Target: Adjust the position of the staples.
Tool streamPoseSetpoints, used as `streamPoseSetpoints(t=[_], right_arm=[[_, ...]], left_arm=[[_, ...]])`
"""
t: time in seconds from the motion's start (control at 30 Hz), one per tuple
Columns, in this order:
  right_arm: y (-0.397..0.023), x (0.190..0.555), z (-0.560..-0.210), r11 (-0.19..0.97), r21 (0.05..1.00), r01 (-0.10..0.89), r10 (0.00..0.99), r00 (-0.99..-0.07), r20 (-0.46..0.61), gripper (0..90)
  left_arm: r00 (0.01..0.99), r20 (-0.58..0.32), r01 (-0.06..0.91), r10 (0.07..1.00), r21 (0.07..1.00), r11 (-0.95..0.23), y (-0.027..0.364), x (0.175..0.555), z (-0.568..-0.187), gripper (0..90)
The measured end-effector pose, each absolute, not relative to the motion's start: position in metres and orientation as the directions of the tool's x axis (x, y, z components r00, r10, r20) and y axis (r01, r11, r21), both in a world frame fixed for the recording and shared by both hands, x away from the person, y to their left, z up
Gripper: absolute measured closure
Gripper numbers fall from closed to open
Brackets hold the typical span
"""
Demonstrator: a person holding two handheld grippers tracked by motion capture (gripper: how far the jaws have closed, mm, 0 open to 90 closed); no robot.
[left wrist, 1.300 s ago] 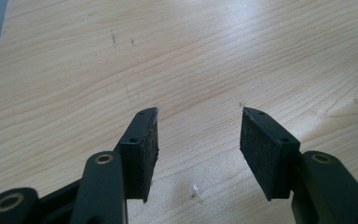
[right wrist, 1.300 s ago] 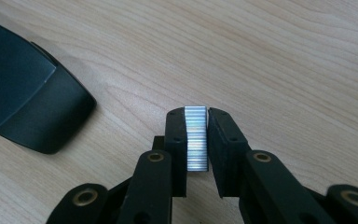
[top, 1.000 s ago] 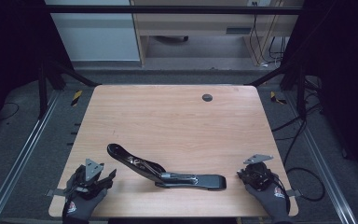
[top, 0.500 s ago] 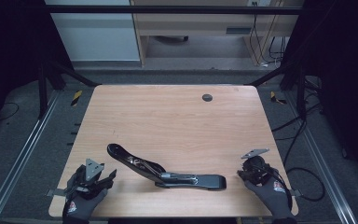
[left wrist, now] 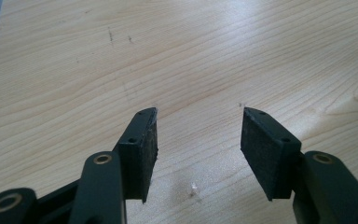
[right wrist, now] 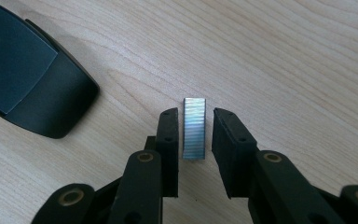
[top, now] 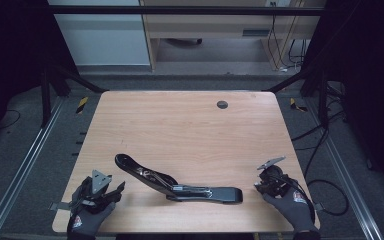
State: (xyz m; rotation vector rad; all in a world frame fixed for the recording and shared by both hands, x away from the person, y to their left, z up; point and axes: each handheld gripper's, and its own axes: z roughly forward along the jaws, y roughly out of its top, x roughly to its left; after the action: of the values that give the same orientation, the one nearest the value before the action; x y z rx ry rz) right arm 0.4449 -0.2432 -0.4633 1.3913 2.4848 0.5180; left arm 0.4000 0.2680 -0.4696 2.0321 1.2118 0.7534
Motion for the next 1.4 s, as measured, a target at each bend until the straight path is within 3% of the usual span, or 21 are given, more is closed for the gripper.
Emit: streamPoseSetpoints(t=[0.73,1.2,1.4], right_arm=[[-0.242,0.449,-0.468,0.488,0.395,0.778,0.852,-0.523,-0.02,78.3],[-0.236,0.44,-0.445,0.507,0.499,0.702,0.81,-0.586,0.001,78.3],[-0.233,0.436,-0.436,0.553,0.553,0.623,0.756,-0.655,-0.019,78.4]], left_arm=[[0.408,0.151,0.53,0.901,0.764,-0.368,0.268,0.4,-0.47,45.6],[0.407,0.145,0.532,0.902,0.764,-0.364,0.269,0.401,-0.47,45.6],[0.408,0.146,0.534,0.901,0.763,-0.365,0.269,0.401,-0.47,45.6]])
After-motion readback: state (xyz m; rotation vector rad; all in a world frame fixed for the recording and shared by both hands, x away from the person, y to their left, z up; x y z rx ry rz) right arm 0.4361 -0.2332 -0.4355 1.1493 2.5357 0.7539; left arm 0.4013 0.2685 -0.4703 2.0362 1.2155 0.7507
